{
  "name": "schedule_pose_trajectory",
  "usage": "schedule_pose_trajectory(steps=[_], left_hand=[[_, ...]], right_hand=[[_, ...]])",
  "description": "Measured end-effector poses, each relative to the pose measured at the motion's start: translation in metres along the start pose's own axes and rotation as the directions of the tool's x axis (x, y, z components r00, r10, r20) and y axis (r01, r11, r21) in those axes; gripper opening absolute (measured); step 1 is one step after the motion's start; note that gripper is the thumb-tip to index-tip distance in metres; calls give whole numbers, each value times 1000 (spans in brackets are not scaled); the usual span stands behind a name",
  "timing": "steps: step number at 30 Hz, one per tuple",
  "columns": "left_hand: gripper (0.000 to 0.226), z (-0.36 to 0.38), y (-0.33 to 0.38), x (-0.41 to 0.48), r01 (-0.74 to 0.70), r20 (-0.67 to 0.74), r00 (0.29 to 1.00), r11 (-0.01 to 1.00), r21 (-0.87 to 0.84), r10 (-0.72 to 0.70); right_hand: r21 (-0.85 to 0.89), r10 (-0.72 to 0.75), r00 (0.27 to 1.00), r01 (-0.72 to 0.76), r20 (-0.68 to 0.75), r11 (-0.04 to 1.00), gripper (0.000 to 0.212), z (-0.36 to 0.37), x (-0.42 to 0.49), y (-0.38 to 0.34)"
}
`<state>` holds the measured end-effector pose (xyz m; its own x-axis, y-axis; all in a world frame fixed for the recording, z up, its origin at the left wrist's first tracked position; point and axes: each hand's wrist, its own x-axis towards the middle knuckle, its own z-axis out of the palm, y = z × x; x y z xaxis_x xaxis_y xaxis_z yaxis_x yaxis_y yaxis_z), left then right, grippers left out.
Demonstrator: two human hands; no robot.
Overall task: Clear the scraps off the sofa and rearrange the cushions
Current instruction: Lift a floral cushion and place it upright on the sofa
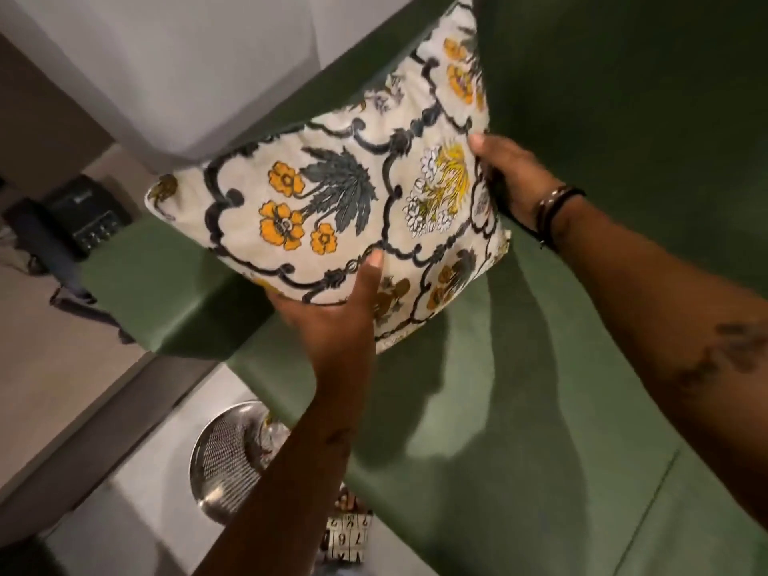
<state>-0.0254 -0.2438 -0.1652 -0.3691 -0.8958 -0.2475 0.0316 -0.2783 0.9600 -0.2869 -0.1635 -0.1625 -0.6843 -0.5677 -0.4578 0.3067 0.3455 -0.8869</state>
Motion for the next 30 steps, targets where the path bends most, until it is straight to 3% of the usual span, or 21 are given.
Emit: schedule_pose_trajectory(steps=[3, 6, 8, 11, 15, 17, 19, 21, 26, 29, 30], left_hand=[[115, 4, -3, 3, 4, -7, 1000, 1000, 6, -4], [106, -3, 1, 7, -37, 52, 998, 998, 55, 34], [97, -4, 9, 20, -83, 190, 979, 993, 81, 67], [102, 27, 29, 50, -117, 442, 896, 982, 147, 41], [116, 113, 25, 79, -222, 655, 756, 943, 247, 6], [113, 147, 12, 88, -204, 725, 686, 937, 282, -69], [113, 166, 4, 92, -200, 746, 654, 923, 328, -123], [113, 176, -2, 91, -210, 746, 657, 925, 318, -107], [102, 169, -10, 58, -192, 637, 769, 933, 304, -49], [102, 143, -30, -15, -182, 417, 908, 938, 296, 45], [99, 135, -39, -49, -173, 391, 919, 935, 310, 40]], right_hand=[[118, -41, 998, 35, 53, 992, 81, 11, -3, 5], [277, -97, 988, 128, -123, 952, 77, 7, -43, 23], [276, -139, 945, 224, -295, 935, 72, -9, -86, 37], [217, -192, 822, 354, -537, 910, 67, -37, -148, 55], [172, -162, 694, 385, -702, 907, 82, -76, -181, 75], [173, -130, 659, 374, -741, 911, 88, -90, -182, 88], [208, -89, 675, 346, -732, 915, 90, -97, -179, 102], [206, -80, 689, 323, -721, 924, 86, -102, -176, 111], [56, -133, 723, 231, -678, 971, 82, -107, -188, 118], [25, -62, 655, 124, -753, 992, 91, -97, -228, 130], [35, -39, 633, 104, -773, 994, 90, -95, -247, 136]])
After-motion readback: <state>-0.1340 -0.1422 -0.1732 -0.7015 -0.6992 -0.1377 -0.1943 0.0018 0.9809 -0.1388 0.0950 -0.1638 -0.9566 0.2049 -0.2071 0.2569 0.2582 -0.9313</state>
